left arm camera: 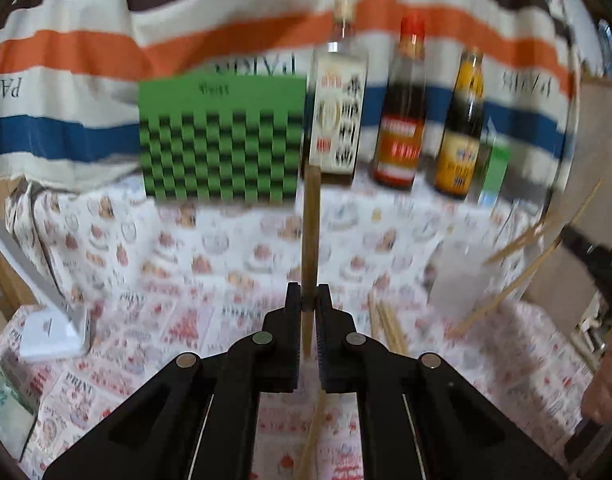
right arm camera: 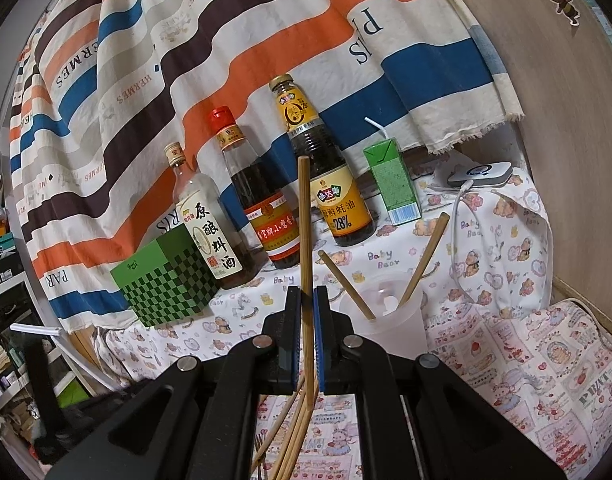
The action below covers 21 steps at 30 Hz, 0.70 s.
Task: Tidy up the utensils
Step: 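Lift the left tool's chopstick and carry it toward the cup while the right tool follows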
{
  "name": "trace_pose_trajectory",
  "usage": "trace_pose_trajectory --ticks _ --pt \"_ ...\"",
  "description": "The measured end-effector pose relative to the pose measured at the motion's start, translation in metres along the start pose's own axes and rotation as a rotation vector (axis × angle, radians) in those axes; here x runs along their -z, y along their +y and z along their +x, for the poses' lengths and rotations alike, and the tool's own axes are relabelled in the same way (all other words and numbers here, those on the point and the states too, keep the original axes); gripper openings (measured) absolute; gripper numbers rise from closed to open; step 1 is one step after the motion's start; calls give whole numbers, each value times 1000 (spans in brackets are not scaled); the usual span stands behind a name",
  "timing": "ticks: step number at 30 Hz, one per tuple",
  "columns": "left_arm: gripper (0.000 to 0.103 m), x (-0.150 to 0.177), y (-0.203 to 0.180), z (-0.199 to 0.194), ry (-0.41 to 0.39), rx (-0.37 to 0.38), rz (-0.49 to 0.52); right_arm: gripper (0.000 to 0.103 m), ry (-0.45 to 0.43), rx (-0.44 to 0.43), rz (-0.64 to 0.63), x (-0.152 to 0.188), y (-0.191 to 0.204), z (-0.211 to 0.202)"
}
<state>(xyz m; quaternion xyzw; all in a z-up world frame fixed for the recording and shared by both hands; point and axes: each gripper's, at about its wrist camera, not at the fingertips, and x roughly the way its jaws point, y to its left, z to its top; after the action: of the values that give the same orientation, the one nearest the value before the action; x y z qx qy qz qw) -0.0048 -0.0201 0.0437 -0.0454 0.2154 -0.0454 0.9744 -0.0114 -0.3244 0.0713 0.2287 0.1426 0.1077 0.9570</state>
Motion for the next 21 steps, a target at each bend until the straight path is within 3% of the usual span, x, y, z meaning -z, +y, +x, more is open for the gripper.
trace_pose_trajectory --ticks 6,12,14,17,21 --pt "5 -8 7 -15 -81 43 -21 7 -20 1 -5 0 0 -2" --pt "6 -13 -2 -29 -153 107 -5 7 -102 -10 34 -9 -9 -20" --pt "6 -19 -12 -28 -138 134 17 7 -141 -7 47 -13 -13 -29" --pt "6 -32 -32 -27 -120 115 49 7 -186 29 28 -20 -14 -39" --pt "6 -55 -59 -40 -185 167 87 7 -232 52 -38 -36 -10 -52"
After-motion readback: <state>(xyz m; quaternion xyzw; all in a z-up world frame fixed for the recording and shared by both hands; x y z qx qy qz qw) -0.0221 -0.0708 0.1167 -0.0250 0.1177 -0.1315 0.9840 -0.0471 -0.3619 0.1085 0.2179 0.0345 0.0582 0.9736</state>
